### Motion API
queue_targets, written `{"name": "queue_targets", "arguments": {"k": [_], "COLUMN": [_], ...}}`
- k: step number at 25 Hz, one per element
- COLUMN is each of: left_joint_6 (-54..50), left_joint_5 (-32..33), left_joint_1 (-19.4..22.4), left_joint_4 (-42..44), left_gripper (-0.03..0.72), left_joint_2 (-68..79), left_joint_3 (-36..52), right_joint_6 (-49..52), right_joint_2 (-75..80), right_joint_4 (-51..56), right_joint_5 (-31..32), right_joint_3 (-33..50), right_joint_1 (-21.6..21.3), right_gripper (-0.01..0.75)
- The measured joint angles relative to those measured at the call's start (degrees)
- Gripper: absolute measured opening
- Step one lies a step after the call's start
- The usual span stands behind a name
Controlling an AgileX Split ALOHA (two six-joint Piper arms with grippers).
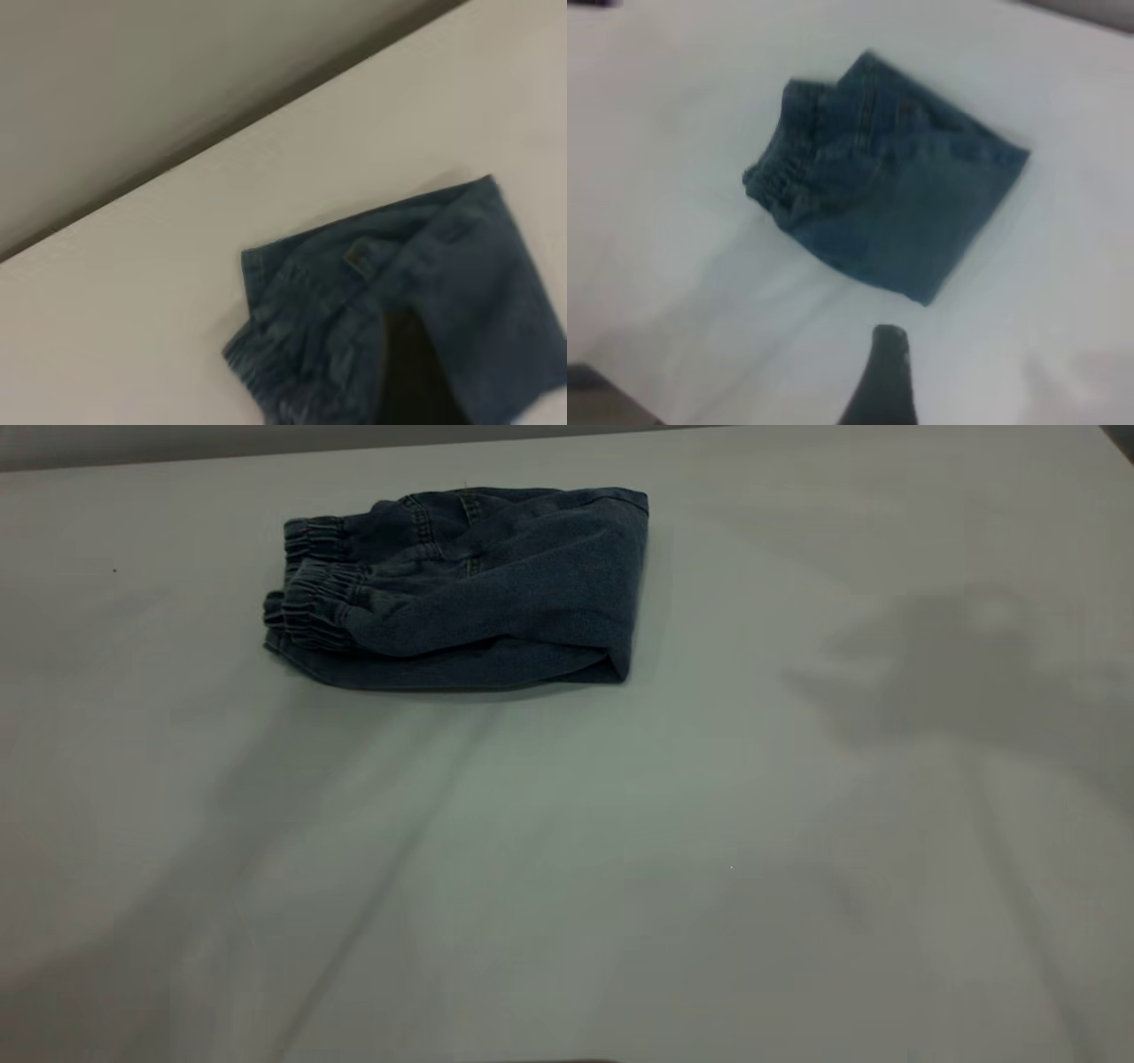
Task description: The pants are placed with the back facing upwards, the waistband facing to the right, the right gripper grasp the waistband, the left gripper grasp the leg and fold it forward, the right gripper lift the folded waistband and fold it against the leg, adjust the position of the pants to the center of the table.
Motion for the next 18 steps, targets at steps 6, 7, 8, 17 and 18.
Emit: {"name": "queue_targets", "arguments": {"k": [6,7,8,17,18], "left_joint_6": [-0.39,-0.58,-0.95,-2.00,-1.95], "left_joint_5": [0.00,0.00,0.00,0.00,0.00], "left_joint_1": [0.00,0.00,0.00,0.00,0.00], "left_joint_4": [-0.12,-0.25,-0.58,-2.40,-2.46], "left_gripper": [0.379,0.379,0.379,0.379,0.379], "left_joint_2": [-23.27,-27.71,-32.19,-72.43,-76.67], "left_joint_3": [21.15,25.24,29.29,60.75,63.51], "right_joint_6": [4.68,4.68,4.68,4.63,4.63], "right_joint_2": [-14.68,-17.81,-21.08,-49.29,-52.01], "right_joint_4": [-2.34,-2.34,-2.34,-7.32,-9.20], "right_joint_5": [0.37,0.49,0.56,1.30,1.44], "right_joint_3": [4.95,7.07,9.12,32.57,34.79], "right_joint_1": [0.00,0.00,0.00,0.00,0.00], "right_gripper": [0.583,0.583,0.583,0.583,0.583]}}
